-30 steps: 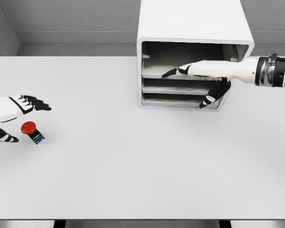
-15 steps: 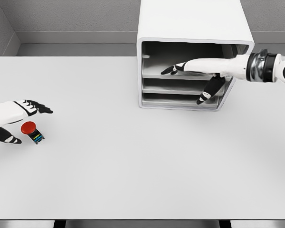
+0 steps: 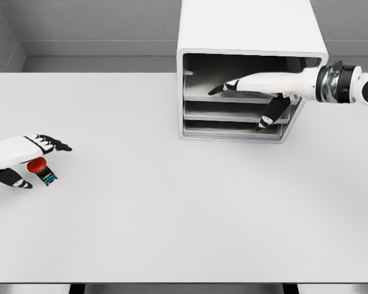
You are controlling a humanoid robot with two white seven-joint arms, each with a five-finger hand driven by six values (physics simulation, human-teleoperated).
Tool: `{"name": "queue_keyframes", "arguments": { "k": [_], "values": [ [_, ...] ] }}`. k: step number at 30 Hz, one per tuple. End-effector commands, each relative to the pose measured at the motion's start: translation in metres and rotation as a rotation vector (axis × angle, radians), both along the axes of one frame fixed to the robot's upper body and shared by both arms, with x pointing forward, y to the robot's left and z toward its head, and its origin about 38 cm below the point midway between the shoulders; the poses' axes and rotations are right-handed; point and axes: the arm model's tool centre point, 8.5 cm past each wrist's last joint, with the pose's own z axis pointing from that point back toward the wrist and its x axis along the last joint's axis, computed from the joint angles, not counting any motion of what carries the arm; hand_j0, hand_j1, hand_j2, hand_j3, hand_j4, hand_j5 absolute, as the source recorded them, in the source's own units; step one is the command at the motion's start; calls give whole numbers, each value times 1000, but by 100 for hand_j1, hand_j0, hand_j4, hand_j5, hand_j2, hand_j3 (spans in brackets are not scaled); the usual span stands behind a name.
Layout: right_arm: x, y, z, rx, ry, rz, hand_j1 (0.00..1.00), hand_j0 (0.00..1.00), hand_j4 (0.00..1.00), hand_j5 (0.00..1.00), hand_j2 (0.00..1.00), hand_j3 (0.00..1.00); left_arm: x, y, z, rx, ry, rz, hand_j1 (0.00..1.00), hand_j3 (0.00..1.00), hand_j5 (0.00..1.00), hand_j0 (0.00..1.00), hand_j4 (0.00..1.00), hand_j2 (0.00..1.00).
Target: Slide open multi-storey tabletop storage cabinets and put open load switch and slide close multi-storey tabletop storage cabinets
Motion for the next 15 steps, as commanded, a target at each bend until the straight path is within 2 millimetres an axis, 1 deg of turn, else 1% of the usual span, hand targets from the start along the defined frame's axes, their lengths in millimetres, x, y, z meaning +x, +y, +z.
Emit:
{"name": "queue_keyframes", "arguments": {
  "k": [1, 2, 3, 5, 7, 8, 10, 12, 14, 15],
  "values": [
    [1, 0, -2, -31, -21, 2, 100, 100, 100, 100, 100, 100, 0, -1, -3, 13, 1, 1, 98, 98, 98, 98, 98, 98],
    [1, 3, -3, -35, -23, 8, 100, 100, 100, 100, 100, 100, 0, 0, -2, 11, 0, 2, 91, 91, 91, 91, 91, 91],
    [0, 5, -7, -46, -18, 14, 100, 100, 100, 100, 100, 100, 0, 0, -3, 10, 2, 3, 87, 87, 87, 87, 87, 87],
    [-1, 6, -7, -47, -19, 21, 100, 100, 100, 100, 100, 100, 0, 0, -2, 11, 2, 3, 86, 86, 86, 86, 86, 86],
    [-3, 9, -7, -58, -34, 37, 100, 100, 100, 100, 100, 100, 0, 4, -5, 14, 8, 13, 81, 81, 81, 81, 81, 81],
    [-5, 10, -10, -64, -31, 65, 100, 100, 100, 100, 100, 100, 0, 4, -5, 12, 9, 15, 76, 76, 76, 76, 76, 76],
    [-7, 12, -9, -61, -35, 82, 100, 100, 100, 100, 100, 100, -1, 0, -12, 12, 30, 2, 68, 68, 68, 68, 68, 68],
    [-10, 14, -8, -56, -46, 110, 100, 100, 100, 100, 100, 100, -2, 0, -13, 15, 36, 2, 53, 53, 53, 53, 53, 53],
    [-12, 17, -6, -50, -57, 137, 100, 100, 100, 100, 100, 100, -3, -1, -16, 17, 45, -3, 50, 50, 50, 50, 50, 50],
    [-13, 18, -3, -47, -66, 151, 100, 100, 100, 100, 100, 100, -3, -1, -16, 15, 46, -2, 47, 47, 47, 47, 47, 47]
  ]
}}
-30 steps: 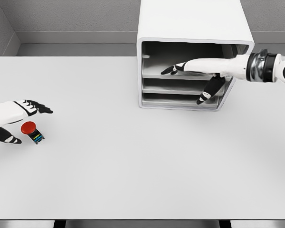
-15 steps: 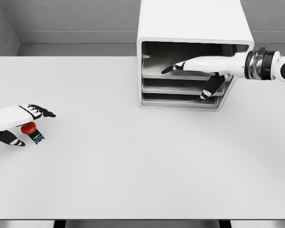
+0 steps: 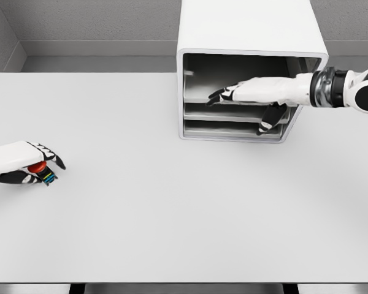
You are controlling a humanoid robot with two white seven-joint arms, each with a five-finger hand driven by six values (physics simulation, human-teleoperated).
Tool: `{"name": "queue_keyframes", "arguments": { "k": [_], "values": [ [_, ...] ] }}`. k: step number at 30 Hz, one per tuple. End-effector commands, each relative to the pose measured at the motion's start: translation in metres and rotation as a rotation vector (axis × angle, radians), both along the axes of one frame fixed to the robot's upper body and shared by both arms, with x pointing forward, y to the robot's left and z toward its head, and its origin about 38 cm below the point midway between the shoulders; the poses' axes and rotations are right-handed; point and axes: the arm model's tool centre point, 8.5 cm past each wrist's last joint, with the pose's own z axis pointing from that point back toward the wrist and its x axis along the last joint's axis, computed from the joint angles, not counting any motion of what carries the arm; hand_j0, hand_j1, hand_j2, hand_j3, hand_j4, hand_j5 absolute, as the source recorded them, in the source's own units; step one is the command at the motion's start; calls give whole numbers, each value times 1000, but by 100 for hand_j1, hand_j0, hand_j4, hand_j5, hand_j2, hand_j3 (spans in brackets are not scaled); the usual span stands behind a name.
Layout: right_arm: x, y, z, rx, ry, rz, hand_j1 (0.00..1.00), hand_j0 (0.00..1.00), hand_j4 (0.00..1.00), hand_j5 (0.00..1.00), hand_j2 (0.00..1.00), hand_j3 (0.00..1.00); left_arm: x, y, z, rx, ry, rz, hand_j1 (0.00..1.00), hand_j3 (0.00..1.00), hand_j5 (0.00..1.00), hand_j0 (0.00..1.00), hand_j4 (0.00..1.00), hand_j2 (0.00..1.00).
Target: Slide open multi-storey tabletop storage cabinets and put open load switch and slide close multi-storey tabletop storage cabinets
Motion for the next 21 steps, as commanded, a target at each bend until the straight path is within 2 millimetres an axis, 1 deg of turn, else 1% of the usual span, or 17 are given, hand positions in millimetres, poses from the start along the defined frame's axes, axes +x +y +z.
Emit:
{"name": "queue_keyframes", "arguments": {
  "k": [1, 5, 8, 11, 13, 14, 17, 19, 21],
  "values": [
    [-9, 10, 2, 36, 17, 63, 100, 100, 100, 100, 100, 100, -2, -2, -5, 15, 14, -16, 45, 45, 45, 45, 45, 45],
    [-13, 12, 5, 45, 3, 102, 100, 100, 100, 100, 100, 100, -2, 0, -4, 20, 13, -14, 42, 42, 42, 42, 42, 42],
    [-19, 15, 6, 50, -2, 133, 100, 100, 100, 100, 100, 100, -2, -3, -1, 12, 6, -24, 38, 38, 38, 38, 38, 38],
    [-24, 11, 5, 51, -5, 160, 100, 100, 100, 100, 100, 100, -6, -26, 14, -26, -31, -92, 36, 36, 36, 36, 36, 36],
    [-29, 5, 3, 53, -5, 183, 100, 100, 100, 100, 100, 100, -9, -31, 25, -28, -49, -120, 36, 36, 36, 36, 36, 36],
    [-31, 2, 1, 56, -4, 194, 100, 100, 100, 100, 100, 100, -10, -37, 30, -29, -60, -142, 36, 36, 36, 36, 36, 36],
    [-36, 5, 3, 66, -14, 237, 100, 100, 100, 100, 100, 100, -14, -50, 44, -51, -88, -186, 36, 36, 36, 36, 36, 36],
    [-42, 5, 5, 62, -19, 256, 100, 100, 100, 100, 100, 100, -15, -58, 50, -61, -104, -212, 36, 36, 36, 36, 36, 36],
    [-46, 7, 5, 69, -25, 287, 100, 100, 100, 100, 100, 100, -15, -61, 53, -71, -112, -221, 36, 36, 36, 36, 36, 36]
  ]
}}
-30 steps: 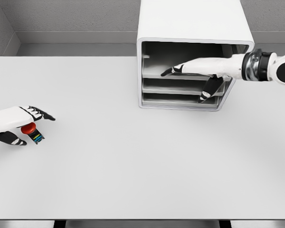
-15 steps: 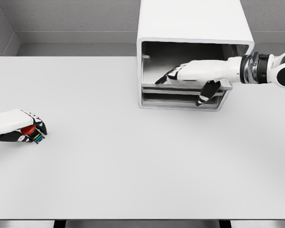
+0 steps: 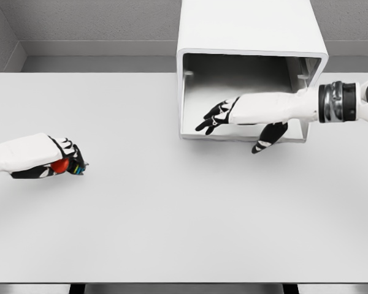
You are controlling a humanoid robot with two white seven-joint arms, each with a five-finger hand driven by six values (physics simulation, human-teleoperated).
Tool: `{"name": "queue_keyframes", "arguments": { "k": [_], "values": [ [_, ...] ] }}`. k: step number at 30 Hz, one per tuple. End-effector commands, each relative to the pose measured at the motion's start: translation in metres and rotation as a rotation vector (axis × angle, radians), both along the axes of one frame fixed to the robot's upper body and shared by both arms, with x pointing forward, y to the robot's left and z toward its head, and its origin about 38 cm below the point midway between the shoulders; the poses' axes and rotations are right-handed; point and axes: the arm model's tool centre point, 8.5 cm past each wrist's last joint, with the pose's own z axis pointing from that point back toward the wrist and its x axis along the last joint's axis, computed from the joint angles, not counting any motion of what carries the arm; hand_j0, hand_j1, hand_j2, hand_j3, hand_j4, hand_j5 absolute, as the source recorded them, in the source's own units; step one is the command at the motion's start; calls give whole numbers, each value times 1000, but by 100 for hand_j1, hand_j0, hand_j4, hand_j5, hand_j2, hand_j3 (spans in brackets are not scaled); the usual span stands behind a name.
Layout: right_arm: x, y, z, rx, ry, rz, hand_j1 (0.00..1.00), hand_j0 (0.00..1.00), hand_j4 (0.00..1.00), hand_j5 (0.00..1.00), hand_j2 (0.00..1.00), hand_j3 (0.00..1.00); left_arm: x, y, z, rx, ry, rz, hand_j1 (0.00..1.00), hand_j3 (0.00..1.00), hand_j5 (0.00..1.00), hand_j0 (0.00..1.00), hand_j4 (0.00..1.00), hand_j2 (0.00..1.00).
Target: Slide open multi-storey tabletop storage cabinets and put open load switch and slide close multi-storey tabletop storage cabinets
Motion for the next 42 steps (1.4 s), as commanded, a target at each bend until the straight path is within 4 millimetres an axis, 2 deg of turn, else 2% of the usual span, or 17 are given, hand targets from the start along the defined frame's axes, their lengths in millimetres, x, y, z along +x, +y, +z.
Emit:
{"name": "queue_keyframes", "arguments": {
  "k": [1, 6, 10, 13, 21, 23, 27, 30, 36, 42],
  "values": [
    [-7, 2, -2, -14, -23, 56, 100, 100, 100, 100, 100, 100, -3, -10, 7, -26, -13, -27, 36, 36, 36, 36, 36, 36],
    [-17, -11, -4, -9, -38, 120, 100, 100, 100, 100, 100, 100, -4, -26, 30, -67, -66, -80, 36, 36, 36, 36, 36, 36],
    [-18, -14, -8, -9, -27, 115, 100, 100, 100, 100, 100, 100, 1, -27, 41, -80, -92, -84, 36, 36, 36, 36, 36, 36],
    [-19, -14, -7, -9, -29, 116, 100, 100, 100, 100, 100, 100, 7, -30, 58, -99, -133, -94, 36, 36, 36, 36, 36, 36],
    [-23, -21, -1, 24, -9, 103, 100, 100, 100, 100, 100, 100, 15, -40, 74, -131, -185, -114, 36, 36, 36, 36, 36, 36],
    [-24, -20, 0, 41, 5, 105, 100, 100, 100, 100, 100, 100, 17, -46, 77, -160, -201, -122, 36, 36, 36, 36, 36, 36],
    [-27, -32, 2, 92, 55, 69, 100, 100, 100, 100, 100, 100, 22, -60, 82, -207, -228, -143, 36, 36, 36, 36, 36, 36],
    [-32, -38, -9, 118, 112, 50, 100, 100, 100, 100, 100, 100, 25, -71, 86, -224, -241, -168, 36, 36, 36, 36, 36, 36],
    [-34, -44, -9, 153, 152, 32, 100, 100, 100, 100, 100, 100, 30, -97, 87, -279, -264, -210, 37, 37, 37, 37, 37, 37],
    [-35, -47, -8, 153, 156, 27, 100, 100, 100, 100, 100, 100, 38, -129, 105, -312, -316, -280, 37, 37, 37, 37, 37, 37]
  ]
}}
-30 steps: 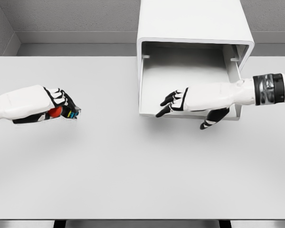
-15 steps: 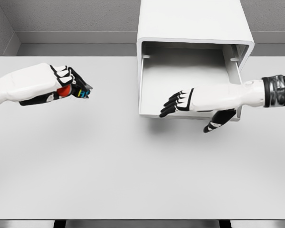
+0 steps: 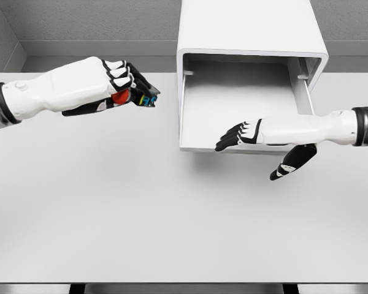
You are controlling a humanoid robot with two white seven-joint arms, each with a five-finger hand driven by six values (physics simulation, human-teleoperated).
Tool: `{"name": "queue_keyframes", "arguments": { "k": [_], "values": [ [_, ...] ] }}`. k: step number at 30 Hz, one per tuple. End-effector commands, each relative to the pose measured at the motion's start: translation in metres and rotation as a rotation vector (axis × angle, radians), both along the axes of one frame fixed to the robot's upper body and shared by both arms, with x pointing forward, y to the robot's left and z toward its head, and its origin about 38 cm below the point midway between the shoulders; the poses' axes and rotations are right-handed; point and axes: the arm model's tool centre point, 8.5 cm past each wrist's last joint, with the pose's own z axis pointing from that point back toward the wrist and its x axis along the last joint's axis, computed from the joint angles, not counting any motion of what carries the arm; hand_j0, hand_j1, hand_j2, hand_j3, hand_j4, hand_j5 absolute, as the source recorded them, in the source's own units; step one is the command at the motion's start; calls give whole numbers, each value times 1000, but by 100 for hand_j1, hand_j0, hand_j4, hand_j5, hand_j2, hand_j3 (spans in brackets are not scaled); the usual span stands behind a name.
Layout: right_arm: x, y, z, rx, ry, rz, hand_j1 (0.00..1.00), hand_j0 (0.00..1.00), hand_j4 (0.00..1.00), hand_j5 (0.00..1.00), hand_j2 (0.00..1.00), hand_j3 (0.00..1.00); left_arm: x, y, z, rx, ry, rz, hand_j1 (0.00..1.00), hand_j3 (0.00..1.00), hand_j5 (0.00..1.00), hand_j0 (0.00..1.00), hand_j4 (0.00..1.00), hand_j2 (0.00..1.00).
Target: Slide open multi-storey tabletop storage cabinets and put open load switch and slide close multi-storey tabletop storage cabinets
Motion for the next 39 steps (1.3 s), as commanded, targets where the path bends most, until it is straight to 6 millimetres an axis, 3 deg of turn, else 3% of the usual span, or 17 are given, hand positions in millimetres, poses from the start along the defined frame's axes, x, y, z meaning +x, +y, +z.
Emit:
{"name": "queue_keyframes", "arguments": {
  "k": [1, 5, 11, 19, 24, 29, 39],
  "values": [
    [1, -1, 0, -1, 11, -15, 100, 100, 100, 100, 100, 100, 0, -14, -6, -29, 17, -27, 37, 37, 37, 37, 37, 37],
    [7, -4, -3, -37, 44, -83, 100, 100, 100, 100, 100, 100, 5, -28, -3, -26, -13, -38, 37, 37, 37, 37, 37, 37],
    [2, -2, 0, -22, 18, -37, 100, 100, 100, 100, 100, 100, 9, -43, 17, -57, -62, -68, 37, 37, 37, 37, 37, 37],
    [2, -4, 1, -36, 16, -37, 100, 100, 100, 100, 100, 100, 17, -88, 1, -45, -48, -121, 37, 37, 37, 37, 37, 37],
    [-2, -10, 7, -29, -12, -11, 100, 100, 100, 100, 100, 100, 26, -107, -15, -12, -24, -121, 37, 37, 37, 37, 37, 37],
    [-5, -40, 16, -70, -28, -78, 100, 100, 100, 100, 100, 100, 42, -118, -27, 4, 16, -103, 37, 37, 37, 37, 37, 37],
    [-6, -37, 19, -69, -34, -67, 100, 100, 100, 100, 100, 100, 45, -129, -30, 2, 19, -108, 38, 38, 38, 38, 38, 38]
  ]
}}
